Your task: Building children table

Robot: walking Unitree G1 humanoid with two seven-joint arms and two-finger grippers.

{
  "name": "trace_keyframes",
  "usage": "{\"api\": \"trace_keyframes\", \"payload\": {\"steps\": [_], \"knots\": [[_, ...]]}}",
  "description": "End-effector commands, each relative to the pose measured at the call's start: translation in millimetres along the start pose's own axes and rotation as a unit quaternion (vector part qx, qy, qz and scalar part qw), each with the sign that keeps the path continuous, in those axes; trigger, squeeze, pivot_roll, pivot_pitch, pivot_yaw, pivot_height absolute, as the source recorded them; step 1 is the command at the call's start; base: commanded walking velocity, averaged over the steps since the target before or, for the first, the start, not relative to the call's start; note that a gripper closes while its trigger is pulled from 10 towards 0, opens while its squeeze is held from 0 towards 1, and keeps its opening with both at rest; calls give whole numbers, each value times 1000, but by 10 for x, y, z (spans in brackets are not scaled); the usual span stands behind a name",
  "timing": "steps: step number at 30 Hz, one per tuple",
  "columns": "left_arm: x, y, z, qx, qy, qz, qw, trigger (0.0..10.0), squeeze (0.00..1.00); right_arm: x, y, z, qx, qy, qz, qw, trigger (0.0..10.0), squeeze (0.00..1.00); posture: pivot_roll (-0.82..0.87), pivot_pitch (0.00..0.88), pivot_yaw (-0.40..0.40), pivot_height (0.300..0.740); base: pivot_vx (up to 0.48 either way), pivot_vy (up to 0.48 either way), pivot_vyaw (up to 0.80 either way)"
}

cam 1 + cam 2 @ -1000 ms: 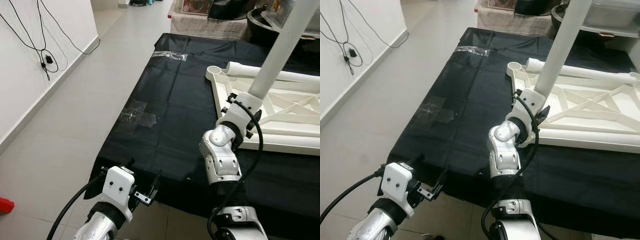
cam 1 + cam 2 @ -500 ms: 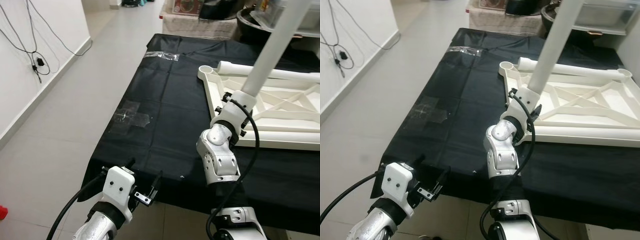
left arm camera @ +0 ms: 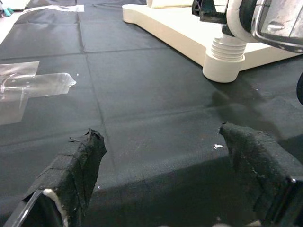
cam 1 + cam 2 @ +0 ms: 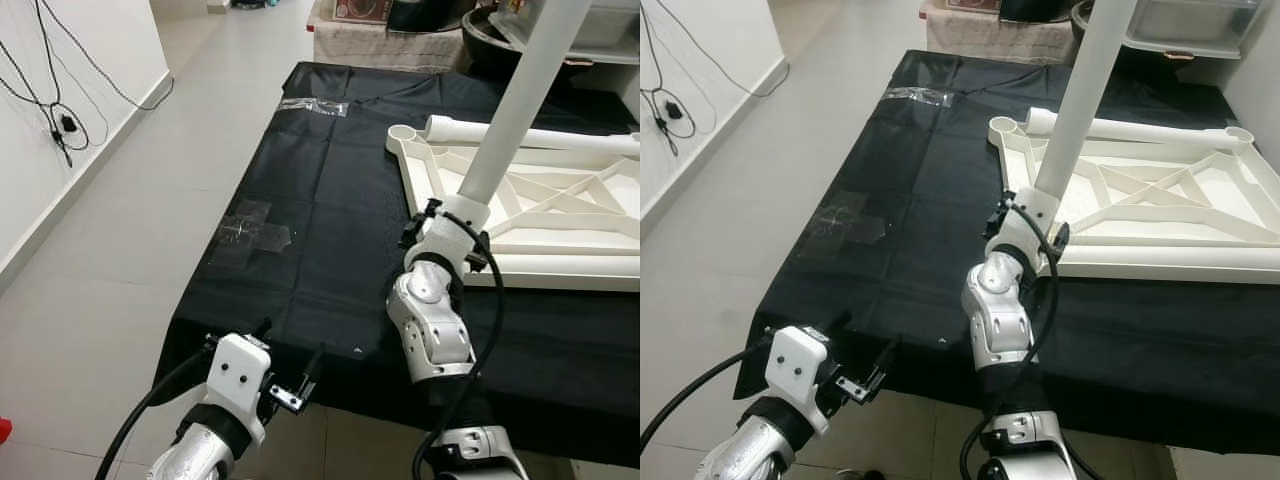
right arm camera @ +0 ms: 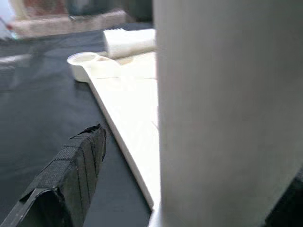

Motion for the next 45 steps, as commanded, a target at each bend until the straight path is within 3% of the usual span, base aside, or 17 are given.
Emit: {"api": "trace_keyframes", "payload": {"steps": [1,14,24,35,45], "knots": [[-59,-20,2,-1,3,11,1000,10000,0,-124,-131,93,21,27,24,999,10000,0,153,150,-19,740,0,0,0],[-70,-20,3,-3,3,12,1000,10000,0,-68,30,-170,69,7,-15,997,10000,0,147,142,-15,740,0,0,0],[-69,-18,2,-5,5,12,1000,10000,0,-28,300,-468,109,-11,-45,993,10000,0,148,143,-13,740,0,0,0],[-64,-15,7,-3,5,10,1000,10000,0,104,463,-482,196,1,-66,978,10000,0,153,150,-14,740,0,0,0],[-59,-16,9,-1,7,9,1000,10000,0,162,579,-479,304,-7,-68,950,10000,0,157,157,-17,740,0,0,0]]}}
Point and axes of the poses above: a point about 5 cm out from each wrist's last joint towards the gripper, its own y axis pointing out of the wrist towards the gripper, its own x axis along the axis of the wrist's last joint, z = x × y, the point moved 3 cm from there along y, pointing out of the wrist towards the gripper, and after that the axes turned 5 degrees about -y, right-handed, at the moved point
